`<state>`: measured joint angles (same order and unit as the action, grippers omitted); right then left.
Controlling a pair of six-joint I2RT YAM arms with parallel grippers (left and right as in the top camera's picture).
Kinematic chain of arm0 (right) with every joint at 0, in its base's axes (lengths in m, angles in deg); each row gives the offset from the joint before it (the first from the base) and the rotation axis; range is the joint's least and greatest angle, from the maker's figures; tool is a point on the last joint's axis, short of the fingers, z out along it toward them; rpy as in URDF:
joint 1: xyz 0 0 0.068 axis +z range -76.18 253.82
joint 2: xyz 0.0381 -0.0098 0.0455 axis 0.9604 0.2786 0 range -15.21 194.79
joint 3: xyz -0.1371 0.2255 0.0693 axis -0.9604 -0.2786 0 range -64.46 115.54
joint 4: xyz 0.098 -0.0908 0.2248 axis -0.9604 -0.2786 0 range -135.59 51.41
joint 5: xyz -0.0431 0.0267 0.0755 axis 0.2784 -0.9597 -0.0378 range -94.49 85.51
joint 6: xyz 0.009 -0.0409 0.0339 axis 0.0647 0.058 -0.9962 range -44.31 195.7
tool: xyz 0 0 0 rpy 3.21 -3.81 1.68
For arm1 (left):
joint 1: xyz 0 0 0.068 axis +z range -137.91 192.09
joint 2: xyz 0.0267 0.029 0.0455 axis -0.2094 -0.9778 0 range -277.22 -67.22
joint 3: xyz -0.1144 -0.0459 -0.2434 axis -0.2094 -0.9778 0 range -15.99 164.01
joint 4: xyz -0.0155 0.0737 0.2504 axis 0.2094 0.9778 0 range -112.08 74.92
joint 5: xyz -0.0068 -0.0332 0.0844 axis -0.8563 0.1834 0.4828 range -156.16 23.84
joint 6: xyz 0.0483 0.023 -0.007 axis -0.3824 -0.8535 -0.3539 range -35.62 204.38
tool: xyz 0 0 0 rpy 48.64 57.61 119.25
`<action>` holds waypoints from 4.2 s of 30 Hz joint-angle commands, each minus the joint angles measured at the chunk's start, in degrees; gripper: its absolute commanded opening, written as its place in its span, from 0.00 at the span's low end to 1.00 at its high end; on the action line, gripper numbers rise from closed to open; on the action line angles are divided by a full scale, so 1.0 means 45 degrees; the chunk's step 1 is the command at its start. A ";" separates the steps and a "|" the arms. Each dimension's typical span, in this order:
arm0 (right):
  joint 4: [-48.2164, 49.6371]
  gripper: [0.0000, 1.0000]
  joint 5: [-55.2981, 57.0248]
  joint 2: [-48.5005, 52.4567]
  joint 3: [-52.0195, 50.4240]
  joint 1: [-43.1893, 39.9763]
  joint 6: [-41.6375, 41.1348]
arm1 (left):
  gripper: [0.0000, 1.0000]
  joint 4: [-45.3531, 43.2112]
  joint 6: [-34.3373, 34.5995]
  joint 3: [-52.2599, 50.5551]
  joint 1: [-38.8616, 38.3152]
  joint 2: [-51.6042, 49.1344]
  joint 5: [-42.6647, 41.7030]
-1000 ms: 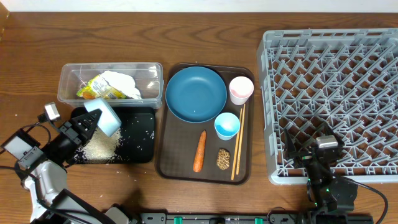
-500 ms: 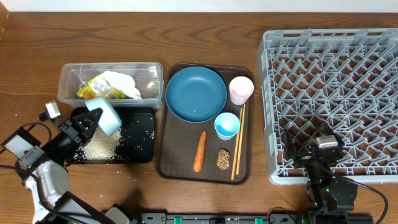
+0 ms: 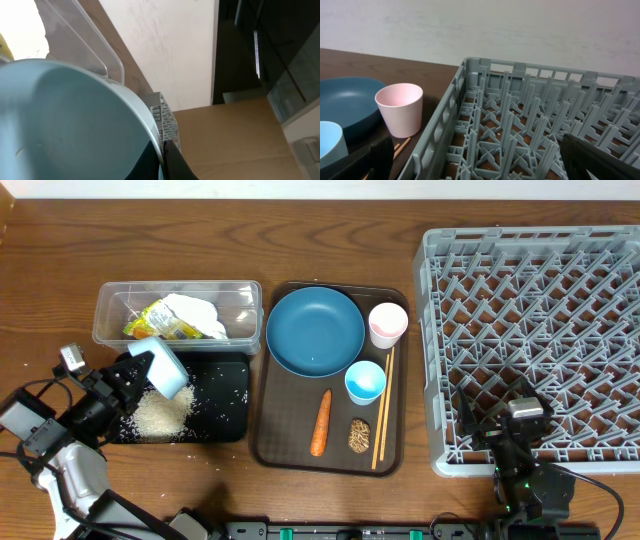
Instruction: Sort waste into correct bins and load items into the dishwasher rack
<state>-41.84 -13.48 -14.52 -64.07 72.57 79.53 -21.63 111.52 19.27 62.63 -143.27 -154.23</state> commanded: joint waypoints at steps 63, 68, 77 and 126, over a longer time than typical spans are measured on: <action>-0.0049 0.99 -0.0049 -0.0034 -0.0015 0.0058 0.0165 | 0.06 0.0253 0.0690 0.4556 -0.5892 0.1331 0.7805; -0.0049 0.99 -0.0049 -0.0034 -0.0015 0.0058 0.0165 | 0.06 0.3988 -0.2050 0.6460 -0.7757 0.0481 1.0151; -0.0049 0.99 -0.0049 -0.0034 -0.0015 0.0058 0.0165 | 0.06 0.7159 -0.3954 0.7499 -1.1667 0.0432 1.5499; -0.0049 0.99 -0.0049 -0.0034 -0.0015 0.0058 0.0160 | 0.07 0.7582 -0.3881 0.2375 -1.8399 -0.0049 1.7918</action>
<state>-41.84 -13.48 -14.50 -64.07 72.57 79.53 13.12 93.55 30.77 -19.64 -142.57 -74.54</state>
